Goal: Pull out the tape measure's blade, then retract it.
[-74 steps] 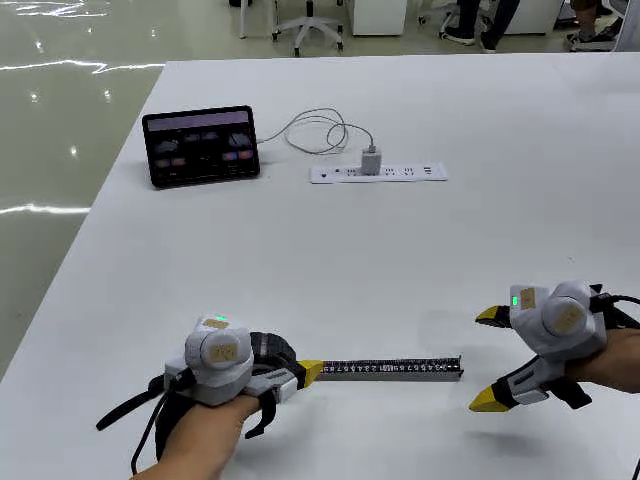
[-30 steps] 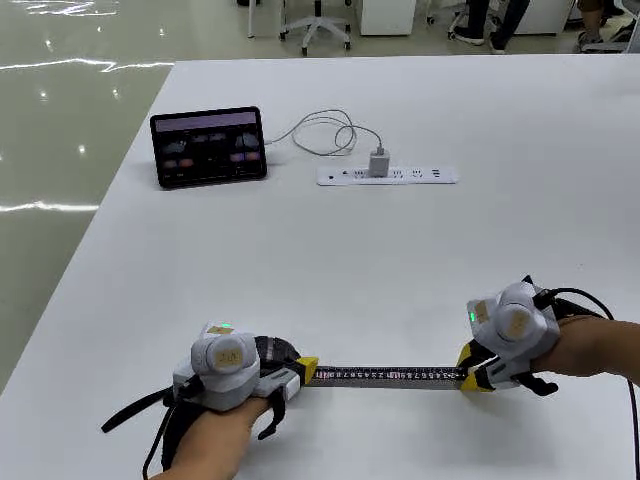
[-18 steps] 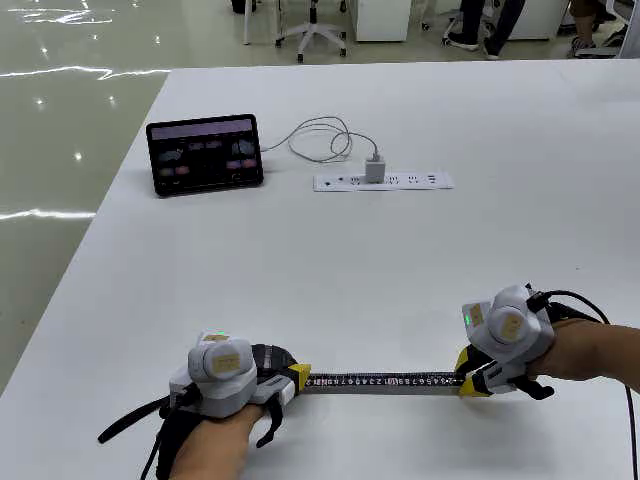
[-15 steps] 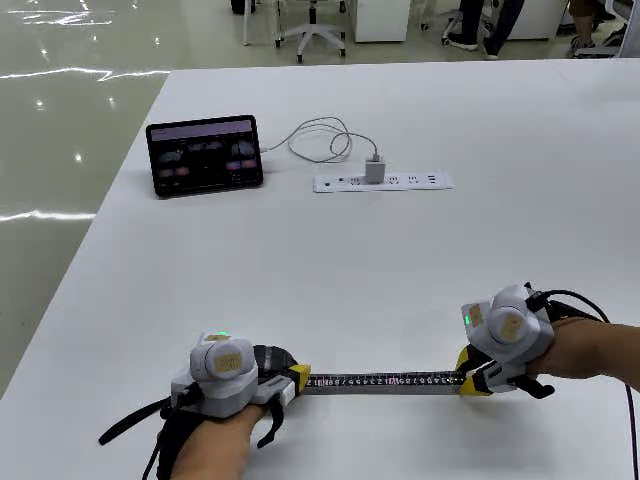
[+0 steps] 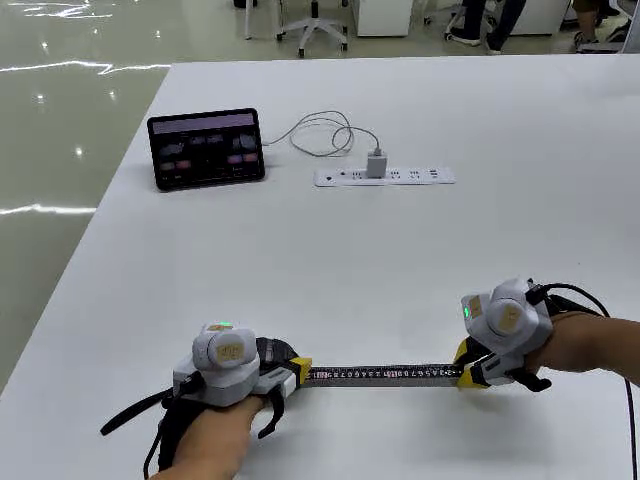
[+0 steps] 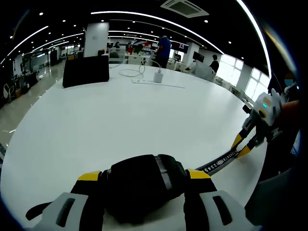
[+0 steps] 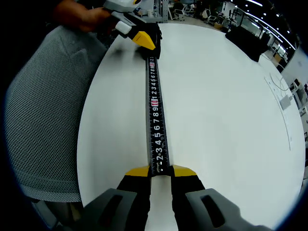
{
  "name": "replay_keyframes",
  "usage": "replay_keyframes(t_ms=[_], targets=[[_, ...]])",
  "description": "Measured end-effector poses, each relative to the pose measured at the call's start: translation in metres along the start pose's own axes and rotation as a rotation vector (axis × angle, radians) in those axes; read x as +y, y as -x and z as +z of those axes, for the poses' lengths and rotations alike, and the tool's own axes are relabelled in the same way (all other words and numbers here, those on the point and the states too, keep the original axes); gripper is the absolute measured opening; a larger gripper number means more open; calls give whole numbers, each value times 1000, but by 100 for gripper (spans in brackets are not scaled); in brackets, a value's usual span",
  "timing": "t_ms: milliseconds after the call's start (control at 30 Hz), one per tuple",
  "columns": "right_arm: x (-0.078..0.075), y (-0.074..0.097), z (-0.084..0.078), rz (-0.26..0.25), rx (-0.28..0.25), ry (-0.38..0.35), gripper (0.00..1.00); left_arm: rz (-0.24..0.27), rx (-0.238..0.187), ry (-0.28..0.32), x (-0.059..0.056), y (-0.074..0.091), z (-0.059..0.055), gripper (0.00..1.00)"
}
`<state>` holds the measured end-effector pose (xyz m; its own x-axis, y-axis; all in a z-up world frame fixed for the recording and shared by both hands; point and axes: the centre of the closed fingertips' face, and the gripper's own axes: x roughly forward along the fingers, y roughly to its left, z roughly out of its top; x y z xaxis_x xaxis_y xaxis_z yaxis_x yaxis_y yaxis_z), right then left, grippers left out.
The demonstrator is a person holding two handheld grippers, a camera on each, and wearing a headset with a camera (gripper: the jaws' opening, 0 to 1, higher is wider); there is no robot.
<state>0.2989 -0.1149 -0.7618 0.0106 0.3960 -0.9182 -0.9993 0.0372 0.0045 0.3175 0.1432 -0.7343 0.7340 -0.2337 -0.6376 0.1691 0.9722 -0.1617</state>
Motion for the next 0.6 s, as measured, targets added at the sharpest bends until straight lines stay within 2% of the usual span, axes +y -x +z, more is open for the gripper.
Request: replay_keyframes(t_ms=[600], targets=[[-1,-4,8,-3,-15,2,11,-3,0,0,0,0,1,63]])
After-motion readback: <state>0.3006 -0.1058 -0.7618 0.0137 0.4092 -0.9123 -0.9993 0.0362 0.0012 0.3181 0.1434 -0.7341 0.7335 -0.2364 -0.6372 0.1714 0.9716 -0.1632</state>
